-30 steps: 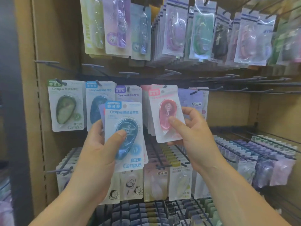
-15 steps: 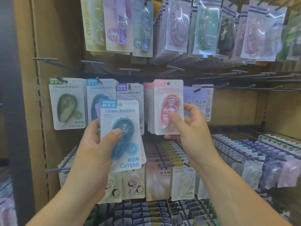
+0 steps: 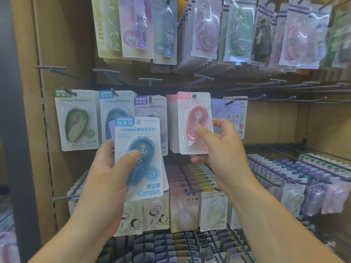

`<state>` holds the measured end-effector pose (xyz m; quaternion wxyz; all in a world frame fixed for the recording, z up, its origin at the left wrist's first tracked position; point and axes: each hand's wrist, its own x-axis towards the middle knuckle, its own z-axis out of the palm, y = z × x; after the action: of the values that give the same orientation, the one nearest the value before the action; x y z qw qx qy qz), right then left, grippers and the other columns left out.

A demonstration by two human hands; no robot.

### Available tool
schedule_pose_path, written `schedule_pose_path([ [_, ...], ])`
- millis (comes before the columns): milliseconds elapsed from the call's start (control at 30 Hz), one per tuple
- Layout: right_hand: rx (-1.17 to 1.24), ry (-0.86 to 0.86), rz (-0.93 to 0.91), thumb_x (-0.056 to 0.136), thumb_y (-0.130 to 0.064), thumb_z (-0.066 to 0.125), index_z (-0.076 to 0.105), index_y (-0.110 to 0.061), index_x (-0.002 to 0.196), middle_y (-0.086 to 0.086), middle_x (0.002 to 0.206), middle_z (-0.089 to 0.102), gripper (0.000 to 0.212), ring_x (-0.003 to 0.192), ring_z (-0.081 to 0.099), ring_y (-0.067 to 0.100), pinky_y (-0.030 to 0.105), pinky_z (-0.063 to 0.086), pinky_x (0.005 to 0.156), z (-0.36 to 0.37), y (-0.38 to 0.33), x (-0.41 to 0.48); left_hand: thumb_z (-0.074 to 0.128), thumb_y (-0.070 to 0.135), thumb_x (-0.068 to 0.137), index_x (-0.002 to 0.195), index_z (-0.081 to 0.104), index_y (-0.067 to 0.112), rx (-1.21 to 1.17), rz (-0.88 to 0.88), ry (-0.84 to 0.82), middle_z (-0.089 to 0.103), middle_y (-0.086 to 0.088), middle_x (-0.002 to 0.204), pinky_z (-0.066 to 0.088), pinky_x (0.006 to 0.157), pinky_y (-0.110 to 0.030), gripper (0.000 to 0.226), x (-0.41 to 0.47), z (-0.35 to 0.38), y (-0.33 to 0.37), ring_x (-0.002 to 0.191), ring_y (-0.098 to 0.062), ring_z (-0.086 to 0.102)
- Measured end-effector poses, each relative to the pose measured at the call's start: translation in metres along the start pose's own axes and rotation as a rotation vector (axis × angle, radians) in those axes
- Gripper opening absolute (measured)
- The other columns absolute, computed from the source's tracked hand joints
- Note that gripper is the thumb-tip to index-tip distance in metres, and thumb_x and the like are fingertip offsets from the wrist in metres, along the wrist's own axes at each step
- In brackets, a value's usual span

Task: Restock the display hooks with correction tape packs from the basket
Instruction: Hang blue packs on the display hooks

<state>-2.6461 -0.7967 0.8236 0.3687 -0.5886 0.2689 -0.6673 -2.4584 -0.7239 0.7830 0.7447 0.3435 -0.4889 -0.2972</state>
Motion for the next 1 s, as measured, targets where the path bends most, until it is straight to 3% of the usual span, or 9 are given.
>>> schedule_pose_path([
  [167,-0.028,0.022,0.01,0.099,-0.027,0.067,0.055,-0.026,0.114,0.005,0.103,0.075,0.02,0.072,0.075,0.019,0.028,0.057,0.052,0.001,0.005,0.003,0.054,0.013,0.104,0.122,0.067,0.029,-0.001,0.001,-0.005,0.079,0.002,0.116,0.058,0.087,-0.052,0.028,-0.001,-0.001,-0.001,0.104,-0.026,0.077],
  [333,-0.08,0.063,-0.001,0.099,-0.026,0.066,0.053,-0.03,0.104,-0.003,0.109,0.068,0.015,0.088,0.073,0.019,0.031,0.062,0.061,0.005,0.022,0.012,0.054,0.012,0.104,0.125,0.066,0.027,0.001,-0.007,-0.008,0.079,0.0,0.117,0.059,0.089,-0.055,0.028,-0.001,-0.002,-0.003,0.106,-0.03,0.077],
  [567,-0.137,0.109,0.048,0.097,-0.033,0.069,0.054,-0.028,0.105,-0.002,0.106,0.069,0.018,0.08,0.074,0.017,0.03,0.063,0.064,0.008,0.033,0.019,0.054,0.011,0.104,0.127,0.065,0.024,-0.016,-0.03,-0.021,0.079,0.0,0.118,0.059,0.086,-0.051,0.029,-0.003,-0.004,-0.002,0.105,-0.027,0.077],
  [700,-0.155,0.12,0.08,0.095,-0.036,0.071,0.049,-0.029,0.122,-0.003,0.113,0.067,0.035,0.077,0.074,0.016,0.033,0.063,0.063,0.004,0.033,0.001,0.062,0.02,0.095,0.127,0.065,0.026,-0.024,-0.018,-0.034,0.078,0.001,0.12,0.058,0.087,-0.052,0.034,-0.003,-0.007,-0.004,0.107,-0.026,0.076],
  [767,-0.262,0.143,0.016,0.092,-0.045,0.071,0.042,-0.041,0.128,-0.012,0.127,0.056,0.047,0.083,0.072,0.013,0.039,0.063,0.069,0.0,0.034,-0.016,0.065,0.029,0.082,0.128,0.065,0.026,-0.039,-0.012,-0.043,0.078,0.001,0.121,0.057,0.086,-0.05,0.047,-0.003,-0.009,-0.003,0.108,-0.025,0.076],
  [833,-0.378,0.147,-0.099,0.09,-0.048,0.069,0.037,-0.049,0.131,-0.019,0.136,0.044,0.052,0.075,0.068,0.007,0.035,0.057,0.077,-0.002,0.031,-0.034,0.065,0.03,0.078,0.13,0.064,0.025,-0.043,-0.021,-0.054,0.078,0.001,0.121,0.057,0.084,-0.048,0.052,-0.003,-0.01,-0.003,0.108,-0.025,0.077],
  [900,-0.38,0.06,-0.173,0.088,-0.047,0.07,0.044,-0.049,0.124,-0.018,0.127,0.053,0.045,0.073,0.067,0.009,0.03,0.055,0.076,0.002,0.021,-0.048,0.074,0.027,0.077,0.129,0.064,0.024,-0.044,-0.037,-0.063,0.078,-0.001,0.121,0.059,0.085,-0.05,0.053,-0.002,-0.01,-0.005,0.109,-0.028,0.076],
  [933,-0.341,-0.01,-0.162,0.087,-0.046,0.073,0.051,-0.047,0.121,-0.015,0.115,0.061,0.041,0.073,0.067,0.012,0.034,0.057,0.073,0.005,0.016,-0.053,0.081,0.023,0.078,0.129,0.064,0.023,-0.048,-0.045,-0.064,0.078,-0.002,0.122,0.059,0.088,-0.052,0.054,-0.002,-0.009,-0.006,0.11,-0.03,0.076],
  [1000,-0.237,-0.165,-0.086,0.078,-0.05,0.08,0.061,-0.041,0.117,-0.009,0.1,0.068,0.044,0.077,0.069,0.02,0.042,0.062,0.07,0.014,0.009,-0.057,0.076,0.022,0.081,0.13,0.062,0.021,-0.058,-0.044,-0.077,0.077,-0.006,0.123,0.059,0.092,-0.057,0.051,-0.001,-0.009,-0.009,0.111,-0.033,0.075],
])
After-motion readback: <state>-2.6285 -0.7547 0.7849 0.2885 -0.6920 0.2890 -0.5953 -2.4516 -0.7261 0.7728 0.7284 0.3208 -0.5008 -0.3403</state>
